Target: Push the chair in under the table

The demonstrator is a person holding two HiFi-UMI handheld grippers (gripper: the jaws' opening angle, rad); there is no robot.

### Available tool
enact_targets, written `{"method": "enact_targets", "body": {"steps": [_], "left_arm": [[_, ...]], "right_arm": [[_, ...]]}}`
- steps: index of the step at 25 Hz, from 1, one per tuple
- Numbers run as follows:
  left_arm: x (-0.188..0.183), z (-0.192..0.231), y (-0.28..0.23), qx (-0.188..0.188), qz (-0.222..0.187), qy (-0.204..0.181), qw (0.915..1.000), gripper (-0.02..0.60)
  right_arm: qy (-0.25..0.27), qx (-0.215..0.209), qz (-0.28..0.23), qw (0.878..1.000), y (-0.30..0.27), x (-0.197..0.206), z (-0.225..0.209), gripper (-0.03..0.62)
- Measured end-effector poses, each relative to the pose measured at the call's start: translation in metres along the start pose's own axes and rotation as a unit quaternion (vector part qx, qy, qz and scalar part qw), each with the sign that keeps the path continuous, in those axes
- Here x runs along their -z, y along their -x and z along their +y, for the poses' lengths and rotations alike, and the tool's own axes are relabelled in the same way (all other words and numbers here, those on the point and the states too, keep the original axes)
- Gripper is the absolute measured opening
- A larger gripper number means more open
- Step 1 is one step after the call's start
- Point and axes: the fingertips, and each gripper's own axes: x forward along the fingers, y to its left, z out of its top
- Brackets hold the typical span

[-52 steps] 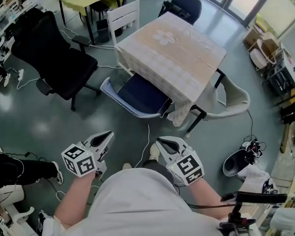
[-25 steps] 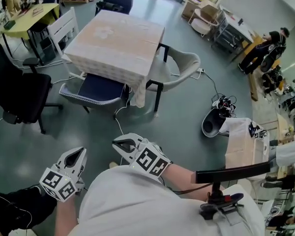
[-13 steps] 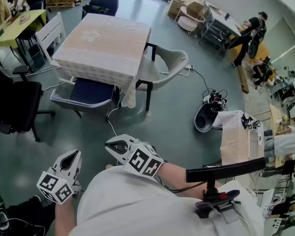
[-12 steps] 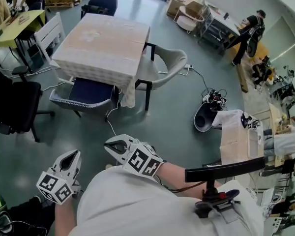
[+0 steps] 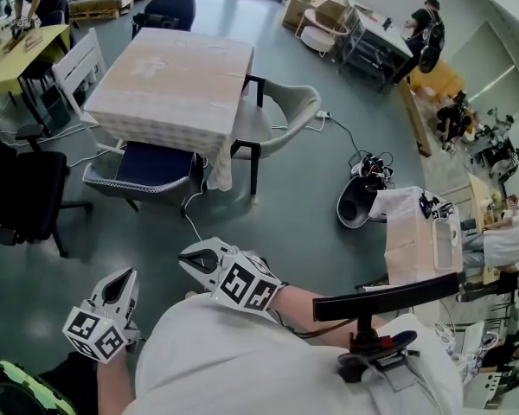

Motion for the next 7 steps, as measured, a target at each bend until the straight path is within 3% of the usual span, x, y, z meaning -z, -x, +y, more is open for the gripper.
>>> {"method": "enact_targets", "body": {"steps": [7], "left_arm": [[0.0035, -0.0028, 0.0004, -0.005, 0.004, 0.005, 1.0000, 0.011]], "right_arm": [[0.002, -0.003, -0.001, 1.000, 0.0024, -0.0007, 0.0024, 0.014]]}}
